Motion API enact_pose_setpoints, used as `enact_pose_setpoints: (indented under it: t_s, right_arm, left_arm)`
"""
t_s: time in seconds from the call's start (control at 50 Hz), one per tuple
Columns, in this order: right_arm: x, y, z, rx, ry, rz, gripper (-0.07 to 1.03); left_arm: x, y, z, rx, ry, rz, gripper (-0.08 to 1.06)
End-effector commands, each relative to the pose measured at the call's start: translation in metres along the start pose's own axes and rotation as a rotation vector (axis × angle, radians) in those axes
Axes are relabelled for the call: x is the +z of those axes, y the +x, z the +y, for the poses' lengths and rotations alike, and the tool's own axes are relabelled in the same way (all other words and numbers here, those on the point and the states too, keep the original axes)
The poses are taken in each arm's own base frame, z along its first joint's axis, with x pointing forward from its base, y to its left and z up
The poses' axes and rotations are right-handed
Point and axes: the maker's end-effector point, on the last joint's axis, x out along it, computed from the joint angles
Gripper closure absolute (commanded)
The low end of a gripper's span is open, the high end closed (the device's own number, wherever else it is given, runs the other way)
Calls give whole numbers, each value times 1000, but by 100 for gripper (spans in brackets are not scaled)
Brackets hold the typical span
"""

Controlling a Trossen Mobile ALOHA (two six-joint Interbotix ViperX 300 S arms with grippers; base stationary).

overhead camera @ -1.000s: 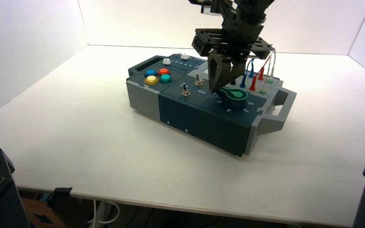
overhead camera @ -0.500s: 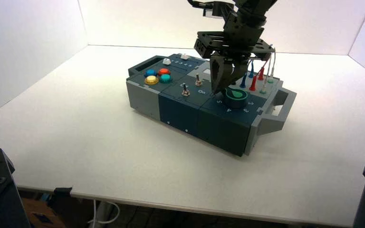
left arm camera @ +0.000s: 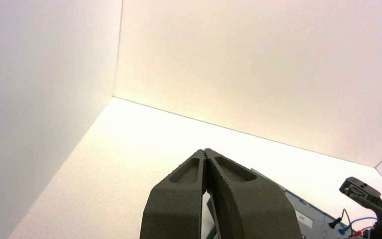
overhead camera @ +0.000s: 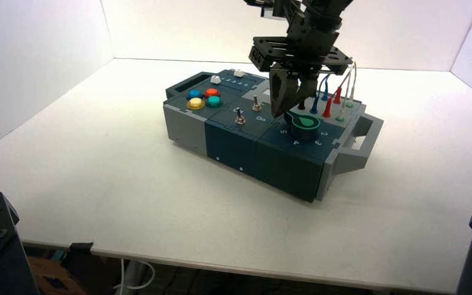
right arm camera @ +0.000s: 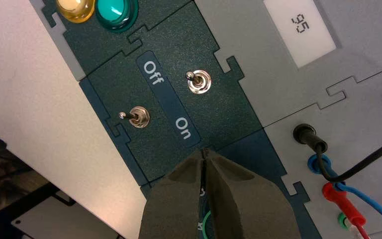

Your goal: Turn the knob to position 6.

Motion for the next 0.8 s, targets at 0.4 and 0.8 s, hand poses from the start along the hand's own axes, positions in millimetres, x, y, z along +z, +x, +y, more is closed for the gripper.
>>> enact_pose_setpoints:
  t_s: [0.4, 0.8]
  right_arm:
    - [10, -3, 0, -2, -12, -23, 98]
    - [15, -5, 1, -2, -16, -35, 98]
  left_arm:
    - [5, 1, -2, -5, 0, -10, 101]
    - [6, 1, -2, -4, 2, -11, 101]
